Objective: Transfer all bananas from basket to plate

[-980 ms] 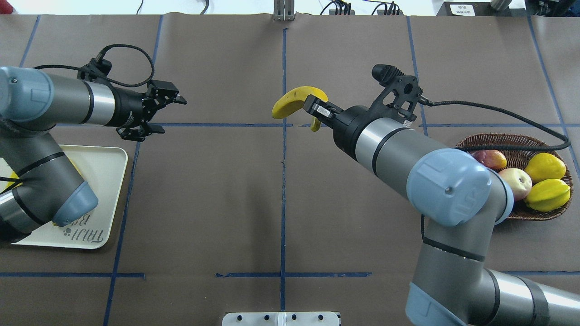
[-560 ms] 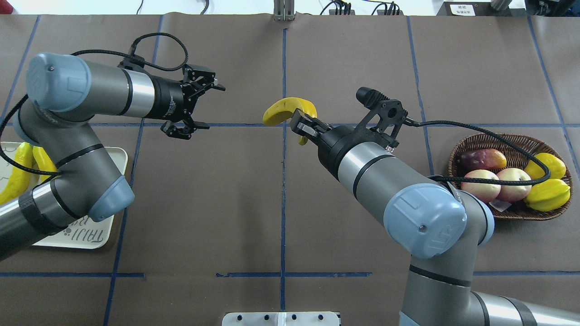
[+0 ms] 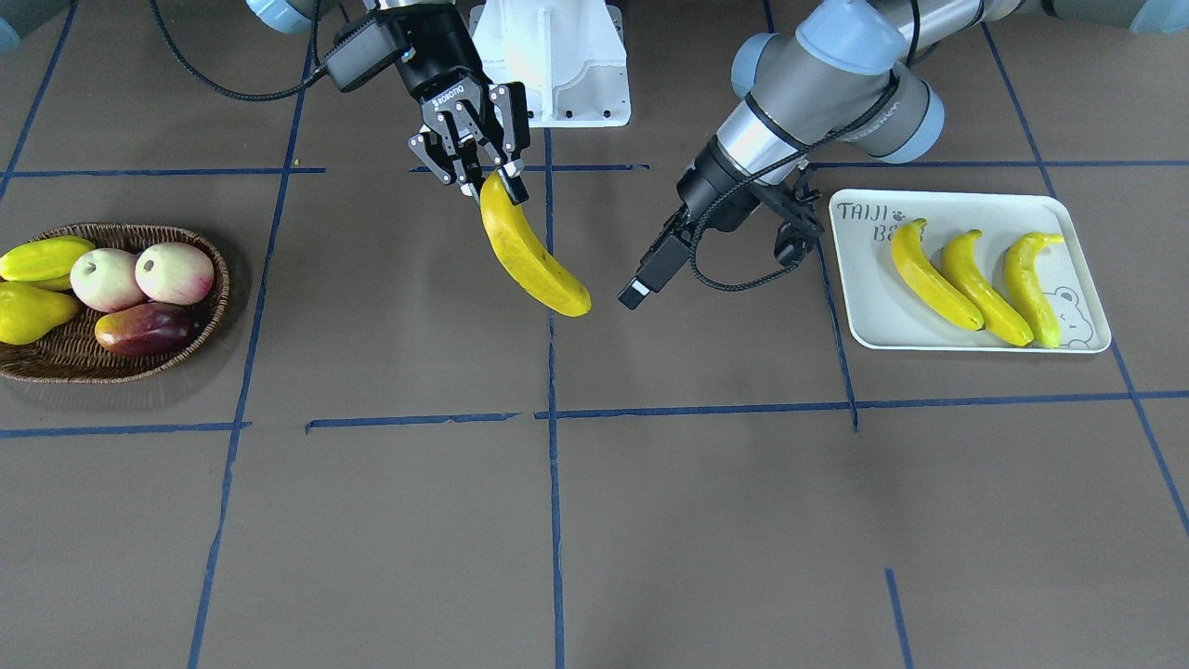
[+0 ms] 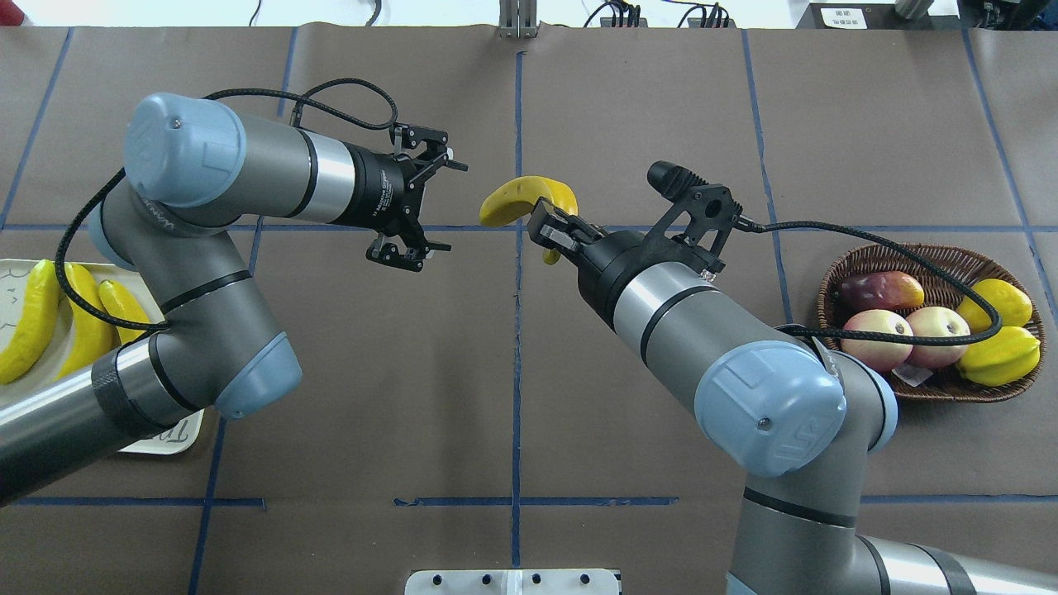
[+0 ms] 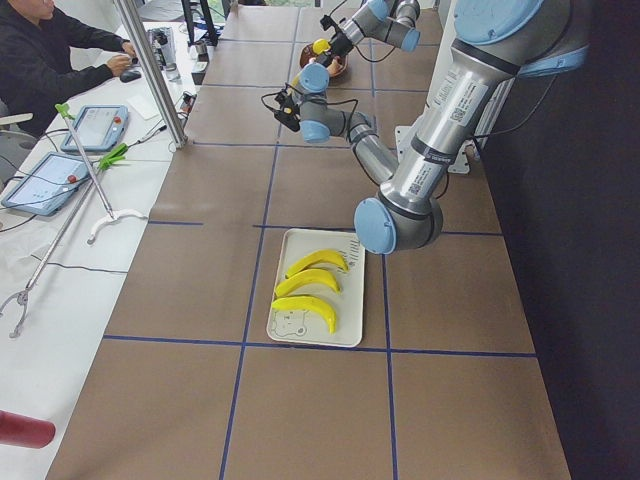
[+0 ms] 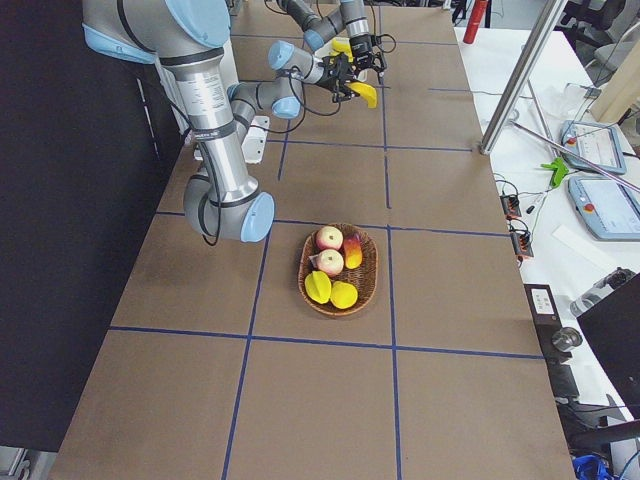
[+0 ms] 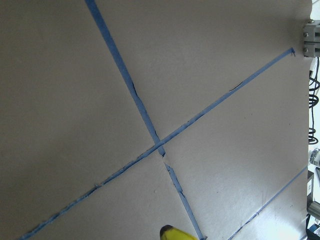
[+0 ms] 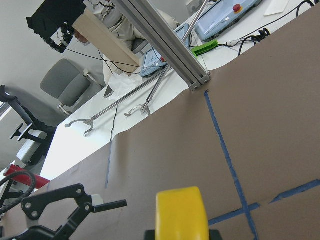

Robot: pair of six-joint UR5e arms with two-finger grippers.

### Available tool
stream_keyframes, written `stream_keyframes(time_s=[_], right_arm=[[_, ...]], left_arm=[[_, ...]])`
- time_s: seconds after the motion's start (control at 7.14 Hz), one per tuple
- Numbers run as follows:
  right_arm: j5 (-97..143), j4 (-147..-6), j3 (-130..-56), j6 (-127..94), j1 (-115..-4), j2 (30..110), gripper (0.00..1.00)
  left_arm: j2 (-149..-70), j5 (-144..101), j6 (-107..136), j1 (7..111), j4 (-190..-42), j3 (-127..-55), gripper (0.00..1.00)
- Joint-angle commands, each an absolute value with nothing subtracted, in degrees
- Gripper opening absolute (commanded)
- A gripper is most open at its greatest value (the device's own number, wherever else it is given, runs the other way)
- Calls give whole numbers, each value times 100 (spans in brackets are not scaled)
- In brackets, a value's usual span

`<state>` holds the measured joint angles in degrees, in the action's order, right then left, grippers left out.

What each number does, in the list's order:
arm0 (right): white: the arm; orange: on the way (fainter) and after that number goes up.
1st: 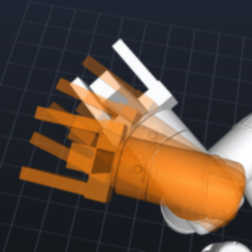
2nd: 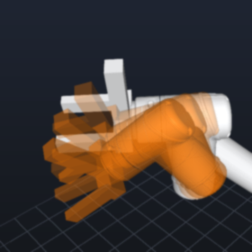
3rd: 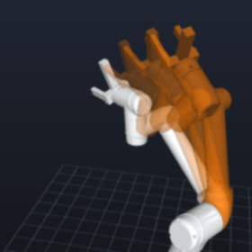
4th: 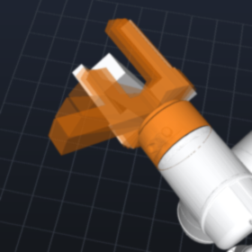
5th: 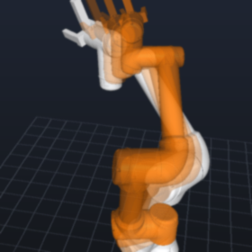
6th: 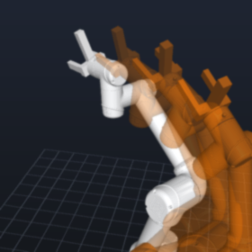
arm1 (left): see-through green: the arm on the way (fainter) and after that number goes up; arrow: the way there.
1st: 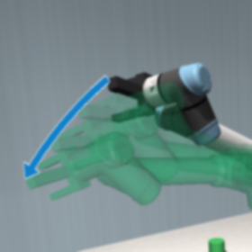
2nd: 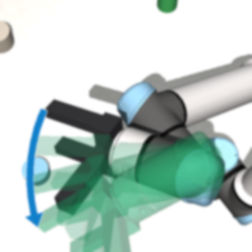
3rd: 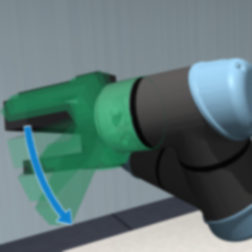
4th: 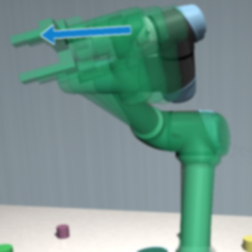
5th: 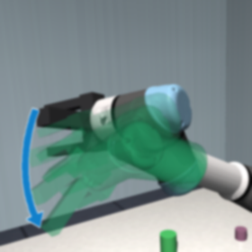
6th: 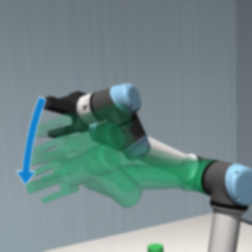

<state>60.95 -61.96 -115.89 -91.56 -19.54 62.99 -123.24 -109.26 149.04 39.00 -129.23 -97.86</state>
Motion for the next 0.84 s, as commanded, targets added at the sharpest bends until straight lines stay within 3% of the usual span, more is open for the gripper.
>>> stream_keyframes(time_s=[0.0, 0.7], right_arm=[[6056, -6196, -11601, -9150, -1942, 6302, 0], [6020, -6196, -11654, -9132, -1951, 6302, 0]], left_arm=[[-12619, -10636, 15581, 3824, -12650, -9739, 100], [-13112, -10126, 15671, 3411, -12331, -9607, 100]])
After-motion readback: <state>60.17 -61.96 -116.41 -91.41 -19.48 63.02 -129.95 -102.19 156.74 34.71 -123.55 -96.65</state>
